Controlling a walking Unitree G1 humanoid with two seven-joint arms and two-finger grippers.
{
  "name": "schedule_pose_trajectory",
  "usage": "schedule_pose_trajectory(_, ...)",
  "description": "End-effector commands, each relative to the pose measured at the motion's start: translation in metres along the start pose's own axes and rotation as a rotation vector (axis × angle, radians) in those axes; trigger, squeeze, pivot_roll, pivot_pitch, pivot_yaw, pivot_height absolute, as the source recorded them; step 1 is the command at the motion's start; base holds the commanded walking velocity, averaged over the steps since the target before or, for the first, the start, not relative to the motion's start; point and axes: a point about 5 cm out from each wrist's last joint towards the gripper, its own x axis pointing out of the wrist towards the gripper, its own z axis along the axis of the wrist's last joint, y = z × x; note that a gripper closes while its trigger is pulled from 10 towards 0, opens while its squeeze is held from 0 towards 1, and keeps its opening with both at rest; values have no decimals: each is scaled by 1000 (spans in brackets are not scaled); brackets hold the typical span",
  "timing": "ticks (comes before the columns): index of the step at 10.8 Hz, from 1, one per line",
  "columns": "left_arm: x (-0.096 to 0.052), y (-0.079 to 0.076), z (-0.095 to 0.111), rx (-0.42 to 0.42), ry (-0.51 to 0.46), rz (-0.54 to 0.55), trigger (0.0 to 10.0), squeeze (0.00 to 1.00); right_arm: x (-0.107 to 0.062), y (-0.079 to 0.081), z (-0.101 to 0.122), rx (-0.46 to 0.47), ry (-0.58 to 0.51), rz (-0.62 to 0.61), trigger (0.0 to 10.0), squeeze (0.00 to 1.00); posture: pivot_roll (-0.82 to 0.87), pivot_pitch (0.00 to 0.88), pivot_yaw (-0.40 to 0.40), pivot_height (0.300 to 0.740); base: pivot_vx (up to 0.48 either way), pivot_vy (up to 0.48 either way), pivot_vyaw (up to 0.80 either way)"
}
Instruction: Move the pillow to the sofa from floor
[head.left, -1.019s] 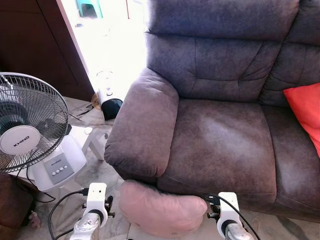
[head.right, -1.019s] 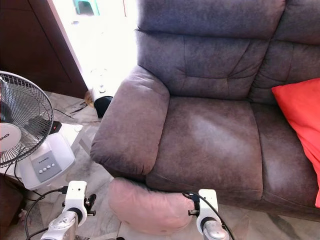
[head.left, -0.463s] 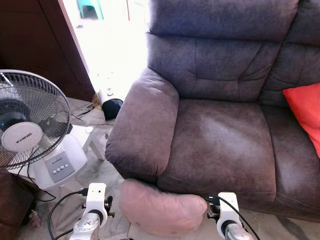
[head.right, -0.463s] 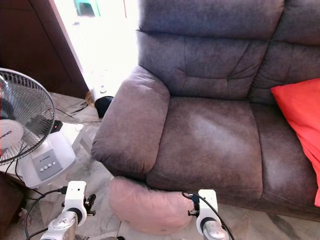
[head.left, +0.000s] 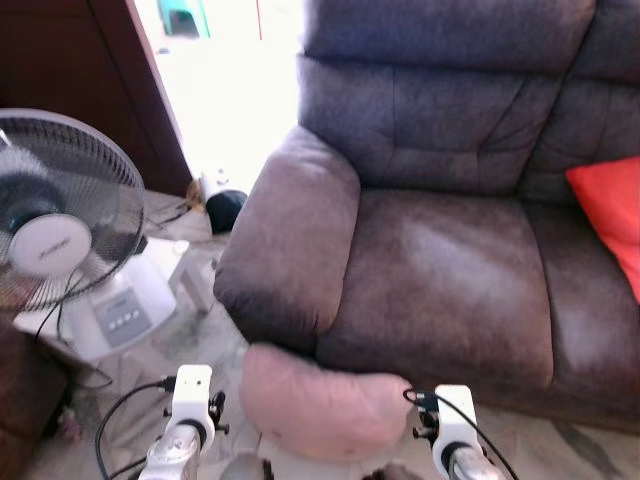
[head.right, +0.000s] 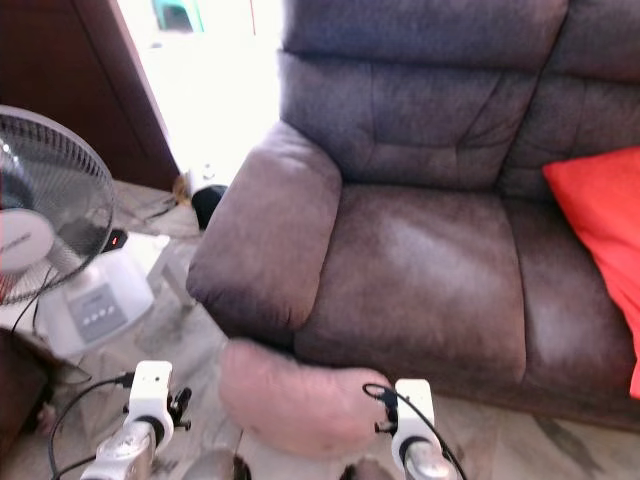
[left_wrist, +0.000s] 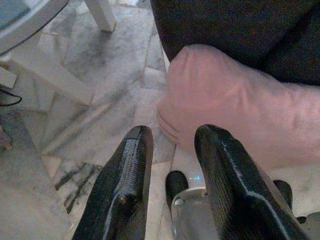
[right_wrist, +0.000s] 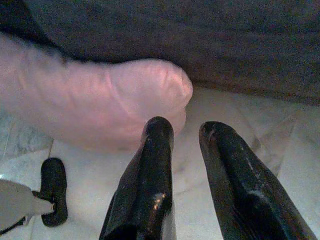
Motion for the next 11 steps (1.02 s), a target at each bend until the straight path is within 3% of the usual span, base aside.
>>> schedule_pose_trajectory(1, -2, 2, -6, -16, 18, 9, 10000, 0, -1, 0, -6, 4, 22, 0, 10000, 0, 154, 160, 8, 662, 0, 0, 0)
schedule_pose_trajectory(3, 0, 3, 4, -22, -31, 19, 10000, 0, -1, -2, -2, 13, -5, -3, 10000, 0, 155, 163, 6, 662, 0, 0, 0)
schedule_pose_trajectory(6, 7, 3, 36, -26, -173, 17, 10000, 0, 7, -6, 48, 13, -195, -16, 10000, 0, 147, 161, 5, 662, 0, 0, 0)
schedule_pose_trajectory(7, 9, 4, 54, -43, -260, 21, 10000, 0, 8, -6, 71, 6, -283, -6, 10000, 0, 150, 159, 4, 662, 0, 0, 0)
schedule_pose_trajectory(9, 8, 7, 72, -32, -361, 42, 10000, 0, 6, -2, 93, -4, -400, 0, 10000, 0, 147, 147, 7, 662, 0, 0, 0)
schedule_pose_trajectory(11, 1, 15, 98, -38, -534, 57, 10000, 0, 0, -2, 113, -1, -550, 5, 10000, 0, 143, 143, 10, 662, 0, 0, 0)
